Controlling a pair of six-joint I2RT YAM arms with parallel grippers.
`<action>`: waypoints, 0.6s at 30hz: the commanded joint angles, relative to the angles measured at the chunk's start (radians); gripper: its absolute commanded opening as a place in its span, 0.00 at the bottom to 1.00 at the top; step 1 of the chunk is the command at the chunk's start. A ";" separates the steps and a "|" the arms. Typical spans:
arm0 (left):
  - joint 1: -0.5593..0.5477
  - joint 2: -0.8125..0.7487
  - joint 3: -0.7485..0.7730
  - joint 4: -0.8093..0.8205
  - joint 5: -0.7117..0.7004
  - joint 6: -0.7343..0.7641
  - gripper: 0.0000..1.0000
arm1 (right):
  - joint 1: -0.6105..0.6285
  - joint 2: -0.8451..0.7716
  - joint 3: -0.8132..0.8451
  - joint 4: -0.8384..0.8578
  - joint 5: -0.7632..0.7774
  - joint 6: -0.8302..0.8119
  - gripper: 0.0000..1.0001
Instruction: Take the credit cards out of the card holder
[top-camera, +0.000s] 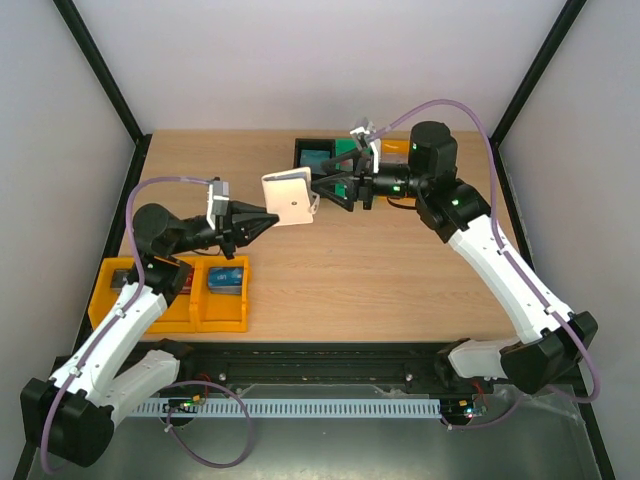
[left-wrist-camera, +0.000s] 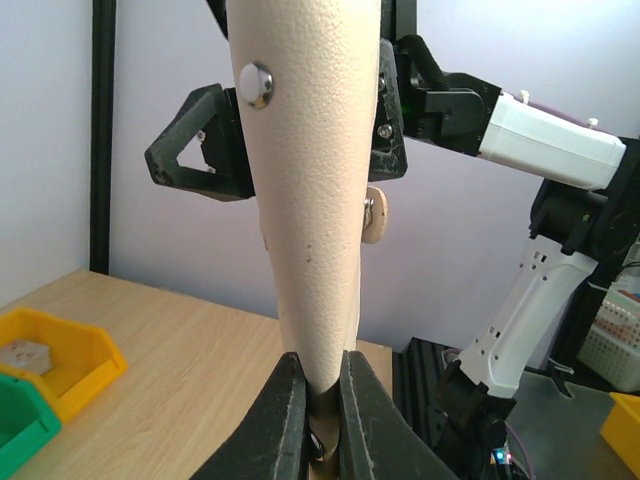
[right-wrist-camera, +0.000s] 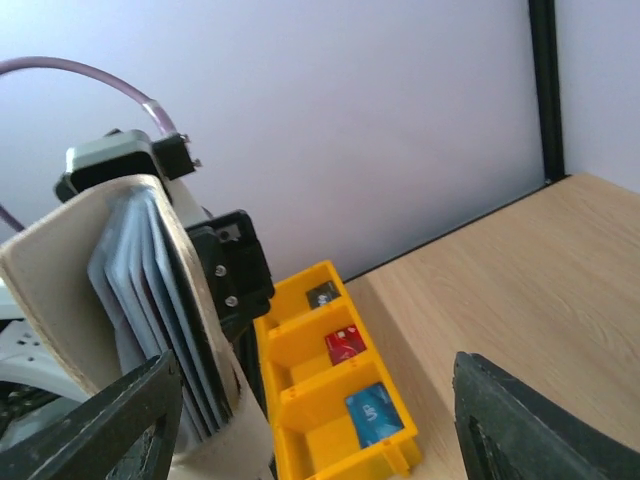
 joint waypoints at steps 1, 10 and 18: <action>-0.003 -0.014 -0.002 0.062 0.040 0.011 0.02 | 0.013 -0.002 -0.009 0.103 -0.102 0.070 0.74; -0.005 -0.015 -0.003 0.055 0.037 0.013 0.02 | 0.051 0.028 0.041 0.003 -0.112 0.021 0.81; -0.011 -0.013 -0.005 0.053 0.051 0.025 0.02 | 0.148 0.080 0.082 -0.010 -0.027 0.003 0.76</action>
